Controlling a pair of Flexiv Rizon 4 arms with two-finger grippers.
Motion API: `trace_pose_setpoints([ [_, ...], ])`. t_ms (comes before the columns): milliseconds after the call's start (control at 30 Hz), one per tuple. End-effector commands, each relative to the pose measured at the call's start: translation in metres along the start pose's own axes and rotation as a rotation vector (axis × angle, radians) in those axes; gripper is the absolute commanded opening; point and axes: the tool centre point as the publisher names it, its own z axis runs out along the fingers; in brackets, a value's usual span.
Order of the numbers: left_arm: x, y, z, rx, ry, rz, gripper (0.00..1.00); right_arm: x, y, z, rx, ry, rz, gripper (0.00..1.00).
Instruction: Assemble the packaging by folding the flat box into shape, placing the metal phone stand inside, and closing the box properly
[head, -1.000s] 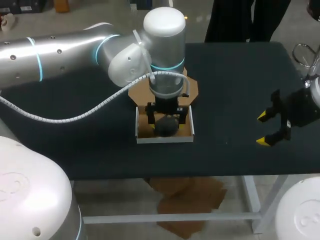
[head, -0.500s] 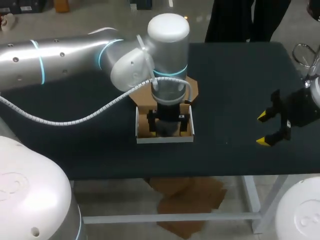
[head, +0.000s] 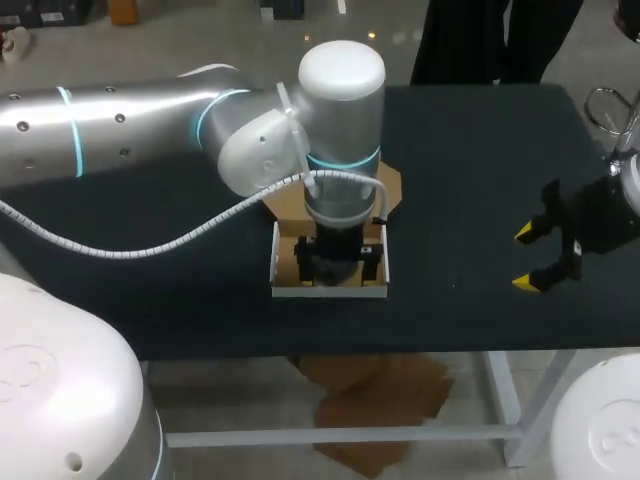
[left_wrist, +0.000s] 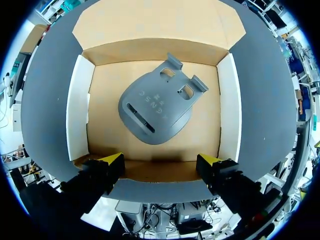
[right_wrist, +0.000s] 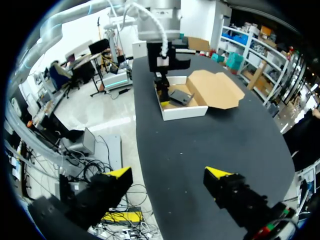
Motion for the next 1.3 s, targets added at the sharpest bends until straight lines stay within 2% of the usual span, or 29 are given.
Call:
trace_pose_setpoints([
  [33, -0.001, 0.01, -0.002, 0.006, -0.006, -0.016, 1.0, 0.0, -0.001, -0.001, -0.003, 0.0, -0.001, 1.0],
  [333, 0.0, 0.024, 0.0, -0.01, -0.021, -0.044, 1.0, 0.0, -0.001, -0.001, -0.003, 0.0, -0.001, 1.0],
  [733, 0.001, 0.029, -0.005, 0.001, -0.026, -0.056, 1.0, 0.0, -0.001, -0.001, -0.003, 0.0, -0.001, 1.0],
  [867, -0.003, 0.022, -0.019, 0.052, -0.008, -0.062, 1.0, 0.0, -0.001, -0.001, -0.003, 0.0, -0.001, 1.0],
  [1033, -0.005, 0.017, -0.052, 0.134, 0.042, -0.005, 1.0, 0.0, -0.001, -0.001, -0.003, 0.0, -0.001, 1.0],
  [1300, -0.014, 0.004, -0.085, 0.171, 0.111, 0.09, 1.0, 0.0, -0.001, -0.001, -0.003, 0.0, -0.001, 1.0],
])
